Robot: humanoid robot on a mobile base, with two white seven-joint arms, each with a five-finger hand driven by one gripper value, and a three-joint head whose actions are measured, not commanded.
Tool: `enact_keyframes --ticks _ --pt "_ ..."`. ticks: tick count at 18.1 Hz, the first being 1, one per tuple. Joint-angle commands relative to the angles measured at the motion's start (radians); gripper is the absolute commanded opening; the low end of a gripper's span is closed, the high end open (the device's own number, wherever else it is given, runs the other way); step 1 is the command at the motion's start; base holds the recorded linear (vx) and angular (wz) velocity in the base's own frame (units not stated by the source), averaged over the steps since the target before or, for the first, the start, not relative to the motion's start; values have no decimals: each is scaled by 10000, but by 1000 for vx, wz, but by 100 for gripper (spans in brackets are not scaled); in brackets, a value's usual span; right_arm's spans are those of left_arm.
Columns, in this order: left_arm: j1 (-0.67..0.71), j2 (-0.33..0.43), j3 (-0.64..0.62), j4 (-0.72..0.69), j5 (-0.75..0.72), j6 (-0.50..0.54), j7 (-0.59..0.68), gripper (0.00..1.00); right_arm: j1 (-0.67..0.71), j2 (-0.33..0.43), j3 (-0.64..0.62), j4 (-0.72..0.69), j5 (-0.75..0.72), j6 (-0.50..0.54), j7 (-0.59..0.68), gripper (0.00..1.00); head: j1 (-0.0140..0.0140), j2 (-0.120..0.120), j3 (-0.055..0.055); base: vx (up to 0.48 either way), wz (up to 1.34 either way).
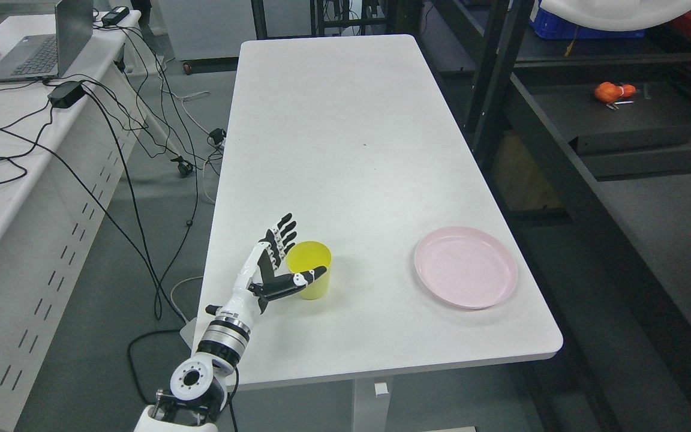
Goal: Place yellow IKEA cup on middle right shelf
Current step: 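Close the left hand fingers around the yellow cup and lift it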
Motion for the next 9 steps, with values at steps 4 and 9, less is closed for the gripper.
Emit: enact_keyframes --ticks 4,9 --pt "-81 174 -1061 1002 0 -8 1 99 107 -175 169 -1 -245 5 -2149 99 0 0 0 0 0" --pt "-81 174 -1015 1202 0 -38 1 97 107 -175 169 -1 -245 5 -2149 100 0 0 0 0 0"
